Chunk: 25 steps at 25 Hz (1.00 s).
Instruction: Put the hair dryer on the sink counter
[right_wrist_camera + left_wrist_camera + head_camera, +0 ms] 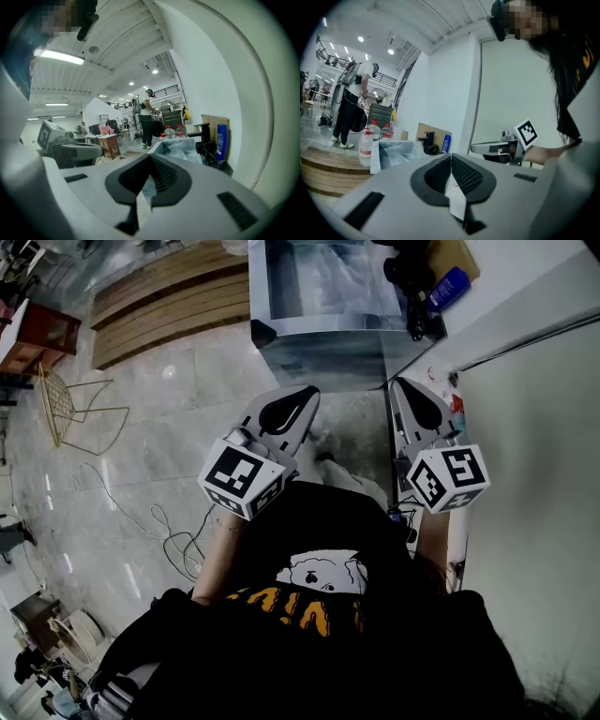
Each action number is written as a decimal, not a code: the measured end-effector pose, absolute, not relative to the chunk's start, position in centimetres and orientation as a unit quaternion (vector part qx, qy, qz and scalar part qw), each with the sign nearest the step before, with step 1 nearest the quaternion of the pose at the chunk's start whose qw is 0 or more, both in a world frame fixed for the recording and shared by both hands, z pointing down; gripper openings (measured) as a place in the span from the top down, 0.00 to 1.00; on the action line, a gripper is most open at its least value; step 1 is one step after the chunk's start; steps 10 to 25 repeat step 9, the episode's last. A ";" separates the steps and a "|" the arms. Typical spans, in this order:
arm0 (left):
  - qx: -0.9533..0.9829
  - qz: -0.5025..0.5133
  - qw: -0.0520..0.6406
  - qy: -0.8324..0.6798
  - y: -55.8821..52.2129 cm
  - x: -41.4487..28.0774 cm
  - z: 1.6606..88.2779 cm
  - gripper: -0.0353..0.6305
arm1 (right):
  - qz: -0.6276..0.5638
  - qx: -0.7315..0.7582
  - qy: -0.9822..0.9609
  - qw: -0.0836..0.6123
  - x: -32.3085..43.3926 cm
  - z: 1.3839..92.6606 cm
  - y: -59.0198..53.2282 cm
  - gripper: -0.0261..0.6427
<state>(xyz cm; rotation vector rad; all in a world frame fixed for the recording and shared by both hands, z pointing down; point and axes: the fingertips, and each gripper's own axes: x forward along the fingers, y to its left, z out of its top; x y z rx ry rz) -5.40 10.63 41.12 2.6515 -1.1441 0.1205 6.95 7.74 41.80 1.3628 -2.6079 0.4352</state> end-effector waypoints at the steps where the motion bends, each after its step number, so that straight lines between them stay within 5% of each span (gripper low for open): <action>1: 0.912 0.042 0.125 -0.389 10.8 -5.2 41.1 0.93 | 0.146 0.460 -0.872 0.083 7.2 41.8 7.8 0.96; 25: 0.914 0.055 0.126 -0.381 11.1 -5.4 42.1 0.93 | 0.145 0.469 -0.867 0.079 7.3 42.0 8.0 0.96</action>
